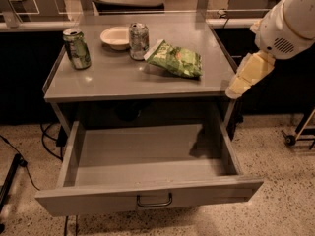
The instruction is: Place green jalapeno chip bag into top drawer
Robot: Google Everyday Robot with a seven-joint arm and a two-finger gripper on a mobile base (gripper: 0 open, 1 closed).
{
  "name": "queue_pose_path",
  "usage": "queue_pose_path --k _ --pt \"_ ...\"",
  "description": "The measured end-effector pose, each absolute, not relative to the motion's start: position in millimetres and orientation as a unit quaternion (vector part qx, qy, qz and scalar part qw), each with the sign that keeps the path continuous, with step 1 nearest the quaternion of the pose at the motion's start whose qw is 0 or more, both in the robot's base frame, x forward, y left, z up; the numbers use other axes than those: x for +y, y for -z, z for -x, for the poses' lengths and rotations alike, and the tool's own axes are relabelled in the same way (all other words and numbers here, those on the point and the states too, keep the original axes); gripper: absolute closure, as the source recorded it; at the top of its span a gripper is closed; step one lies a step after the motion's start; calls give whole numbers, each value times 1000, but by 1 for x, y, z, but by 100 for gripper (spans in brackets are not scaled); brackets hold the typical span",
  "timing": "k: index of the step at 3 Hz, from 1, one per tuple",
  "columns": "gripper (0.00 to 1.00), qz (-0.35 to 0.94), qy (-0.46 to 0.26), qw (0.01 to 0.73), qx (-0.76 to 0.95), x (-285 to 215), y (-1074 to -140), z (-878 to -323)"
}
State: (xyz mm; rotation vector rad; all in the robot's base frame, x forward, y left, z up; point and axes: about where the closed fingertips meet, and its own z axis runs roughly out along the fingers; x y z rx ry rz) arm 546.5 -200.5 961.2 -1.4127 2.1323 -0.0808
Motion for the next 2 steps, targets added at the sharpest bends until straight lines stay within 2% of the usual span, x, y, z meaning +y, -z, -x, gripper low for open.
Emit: queue_pose_path --k 1,2 --pt "0 538 11 311 784 -184 -939 -583" --pt "0 538 11 311 784 -184 -939 -583"
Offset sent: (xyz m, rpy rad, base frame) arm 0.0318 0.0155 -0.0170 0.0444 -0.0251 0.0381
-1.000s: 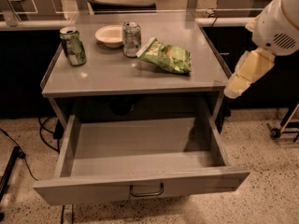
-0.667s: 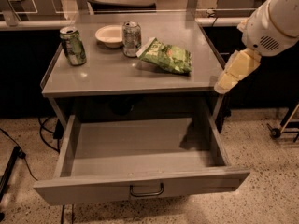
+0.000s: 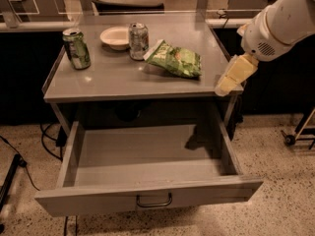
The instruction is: Place green jalapeno chip bag into top drawer
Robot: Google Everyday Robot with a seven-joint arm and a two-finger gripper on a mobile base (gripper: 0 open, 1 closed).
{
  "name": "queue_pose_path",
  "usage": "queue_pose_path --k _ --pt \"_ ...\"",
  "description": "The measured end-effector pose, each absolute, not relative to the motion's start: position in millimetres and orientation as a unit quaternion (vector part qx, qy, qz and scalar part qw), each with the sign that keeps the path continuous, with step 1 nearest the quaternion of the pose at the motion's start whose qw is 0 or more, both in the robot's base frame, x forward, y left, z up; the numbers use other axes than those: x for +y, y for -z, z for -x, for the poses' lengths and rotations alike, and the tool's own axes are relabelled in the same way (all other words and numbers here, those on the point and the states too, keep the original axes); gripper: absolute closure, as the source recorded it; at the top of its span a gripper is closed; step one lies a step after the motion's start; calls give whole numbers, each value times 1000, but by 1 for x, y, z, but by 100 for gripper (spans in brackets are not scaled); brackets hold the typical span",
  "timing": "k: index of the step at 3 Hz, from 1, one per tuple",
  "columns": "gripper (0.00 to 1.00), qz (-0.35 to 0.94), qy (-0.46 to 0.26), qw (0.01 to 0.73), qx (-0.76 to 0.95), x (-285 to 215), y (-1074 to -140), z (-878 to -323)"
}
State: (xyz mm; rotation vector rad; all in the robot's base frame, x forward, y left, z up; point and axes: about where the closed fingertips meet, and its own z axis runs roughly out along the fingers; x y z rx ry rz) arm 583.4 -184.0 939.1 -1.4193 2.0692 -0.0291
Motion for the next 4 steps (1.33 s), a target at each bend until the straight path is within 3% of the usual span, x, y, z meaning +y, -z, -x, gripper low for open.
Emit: queue_pose_path --k 2,4 --pt "0 498 32 352 792 -191 -933 -605" --pt "0 489 23 390 780 -167 -931 -651"
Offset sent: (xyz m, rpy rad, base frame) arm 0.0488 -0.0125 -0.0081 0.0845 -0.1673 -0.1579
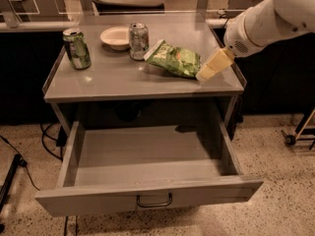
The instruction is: Place green jalapeno chip bag into top drawer
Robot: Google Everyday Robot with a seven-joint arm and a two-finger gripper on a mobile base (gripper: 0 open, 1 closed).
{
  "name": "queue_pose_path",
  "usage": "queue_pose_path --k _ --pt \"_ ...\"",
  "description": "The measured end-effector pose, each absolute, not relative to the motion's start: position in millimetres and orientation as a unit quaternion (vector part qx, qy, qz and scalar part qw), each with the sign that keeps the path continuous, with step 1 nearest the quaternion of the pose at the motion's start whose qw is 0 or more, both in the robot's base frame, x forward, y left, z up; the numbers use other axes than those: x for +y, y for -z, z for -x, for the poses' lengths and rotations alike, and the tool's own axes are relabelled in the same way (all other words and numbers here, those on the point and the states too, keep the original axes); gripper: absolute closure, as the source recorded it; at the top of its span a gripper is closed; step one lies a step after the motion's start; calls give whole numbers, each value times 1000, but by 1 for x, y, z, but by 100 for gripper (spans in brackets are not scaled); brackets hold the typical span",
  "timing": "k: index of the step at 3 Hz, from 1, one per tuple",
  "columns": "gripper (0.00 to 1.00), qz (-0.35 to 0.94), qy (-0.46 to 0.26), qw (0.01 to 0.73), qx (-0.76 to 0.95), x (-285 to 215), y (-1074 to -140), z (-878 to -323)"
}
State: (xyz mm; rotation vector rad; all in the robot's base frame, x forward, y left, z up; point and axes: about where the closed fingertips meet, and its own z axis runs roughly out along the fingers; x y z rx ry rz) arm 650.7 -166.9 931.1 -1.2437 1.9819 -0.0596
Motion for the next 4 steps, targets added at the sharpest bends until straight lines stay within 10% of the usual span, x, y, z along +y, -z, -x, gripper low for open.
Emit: queue_pose_path --k 4 --pt "0 497 -61 377 780 -109 -886 -716"
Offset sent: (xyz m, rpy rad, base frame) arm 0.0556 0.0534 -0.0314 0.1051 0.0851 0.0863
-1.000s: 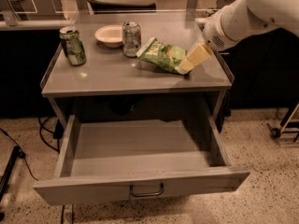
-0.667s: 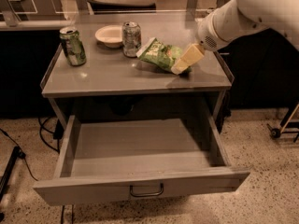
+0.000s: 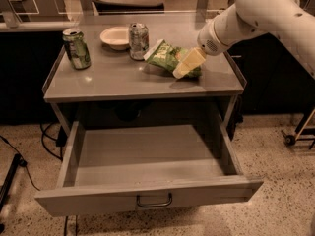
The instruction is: Place green jalapeno chip bag into top drawer
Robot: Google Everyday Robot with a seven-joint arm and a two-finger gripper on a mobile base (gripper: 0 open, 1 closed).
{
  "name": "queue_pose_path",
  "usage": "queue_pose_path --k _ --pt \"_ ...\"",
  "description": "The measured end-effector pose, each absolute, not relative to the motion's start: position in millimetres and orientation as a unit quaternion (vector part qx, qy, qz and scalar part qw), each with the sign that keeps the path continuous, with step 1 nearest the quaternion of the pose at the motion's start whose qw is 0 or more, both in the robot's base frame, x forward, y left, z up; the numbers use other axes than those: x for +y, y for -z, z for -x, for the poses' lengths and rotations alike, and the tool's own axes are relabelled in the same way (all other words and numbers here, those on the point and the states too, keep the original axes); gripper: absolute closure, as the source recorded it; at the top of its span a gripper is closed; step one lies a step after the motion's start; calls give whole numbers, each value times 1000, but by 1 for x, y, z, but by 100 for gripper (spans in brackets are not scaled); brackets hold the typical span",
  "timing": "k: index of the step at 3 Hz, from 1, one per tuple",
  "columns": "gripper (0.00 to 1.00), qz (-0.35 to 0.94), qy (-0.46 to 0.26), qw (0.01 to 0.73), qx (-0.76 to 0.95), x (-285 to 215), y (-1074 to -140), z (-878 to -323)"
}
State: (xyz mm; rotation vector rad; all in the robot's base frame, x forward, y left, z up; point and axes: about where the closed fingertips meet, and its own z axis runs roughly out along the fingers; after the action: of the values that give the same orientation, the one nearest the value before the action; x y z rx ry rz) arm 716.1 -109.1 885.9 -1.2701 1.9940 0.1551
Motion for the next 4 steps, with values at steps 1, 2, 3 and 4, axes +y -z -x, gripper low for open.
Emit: queue_pose_path --k 1,2,3,4 --pt "0 491 -64 382 780 -105 -880 -729" --pt "0 487 -69 381 783 -97 -869 -743" --pt "0 487 -76 372 786 -90 -858 -747" --pt "0 488 -84 358 792 -84 -843 -747"
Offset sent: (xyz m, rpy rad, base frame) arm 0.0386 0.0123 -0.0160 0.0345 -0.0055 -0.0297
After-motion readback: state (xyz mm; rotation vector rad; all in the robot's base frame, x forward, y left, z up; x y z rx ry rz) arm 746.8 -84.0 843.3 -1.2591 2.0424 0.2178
